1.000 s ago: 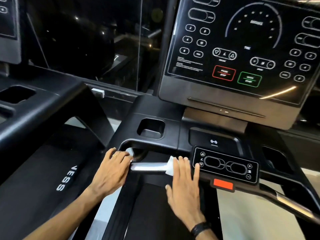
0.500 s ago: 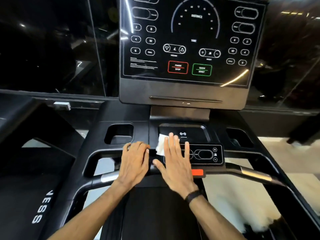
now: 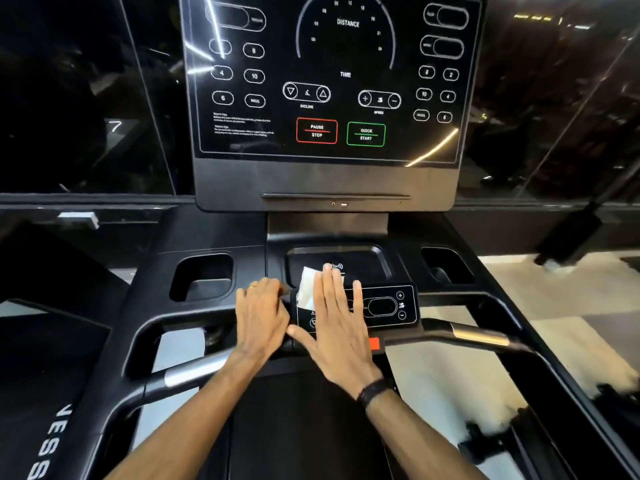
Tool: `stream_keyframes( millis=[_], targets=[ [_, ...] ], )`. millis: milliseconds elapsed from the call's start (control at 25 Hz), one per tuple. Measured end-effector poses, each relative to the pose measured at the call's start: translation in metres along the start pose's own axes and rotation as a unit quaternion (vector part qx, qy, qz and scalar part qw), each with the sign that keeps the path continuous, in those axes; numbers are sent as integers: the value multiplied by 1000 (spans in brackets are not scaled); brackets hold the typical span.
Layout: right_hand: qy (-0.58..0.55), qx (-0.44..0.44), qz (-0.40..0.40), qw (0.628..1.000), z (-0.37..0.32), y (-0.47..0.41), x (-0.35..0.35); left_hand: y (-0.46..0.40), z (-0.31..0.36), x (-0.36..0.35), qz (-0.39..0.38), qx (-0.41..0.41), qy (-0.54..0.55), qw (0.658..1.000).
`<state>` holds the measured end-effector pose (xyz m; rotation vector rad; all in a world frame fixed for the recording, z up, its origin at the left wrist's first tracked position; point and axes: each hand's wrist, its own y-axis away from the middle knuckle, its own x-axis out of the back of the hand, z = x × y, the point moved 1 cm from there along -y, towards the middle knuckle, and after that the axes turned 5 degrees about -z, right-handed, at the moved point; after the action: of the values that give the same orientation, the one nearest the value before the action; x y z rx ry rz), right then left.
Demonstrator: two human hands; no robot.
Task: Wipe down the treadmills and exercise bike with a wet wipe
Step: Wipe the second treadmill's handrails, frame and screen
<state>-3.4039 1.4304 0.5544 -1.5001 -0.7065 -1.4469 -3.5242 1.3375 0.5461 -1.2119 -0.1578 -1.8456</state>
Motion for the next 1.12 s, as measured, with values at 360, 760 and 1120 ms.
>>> stream_keyframes(
  millis=[360, 760, 1120],
  targets=[
    [-43, 67, 24, 997, -18, 38, -16, 5, 4, -4, -23, -84, -97, 991],
    [-52, -122, -20, 991, 97, 33, -15, 6, 4, 0, -39, -88, -117, 988],
    [-133, -253, -27, 958, 35, 51, -24, 7, 9, -4, -17, -74, -123, 989]
  ],
)
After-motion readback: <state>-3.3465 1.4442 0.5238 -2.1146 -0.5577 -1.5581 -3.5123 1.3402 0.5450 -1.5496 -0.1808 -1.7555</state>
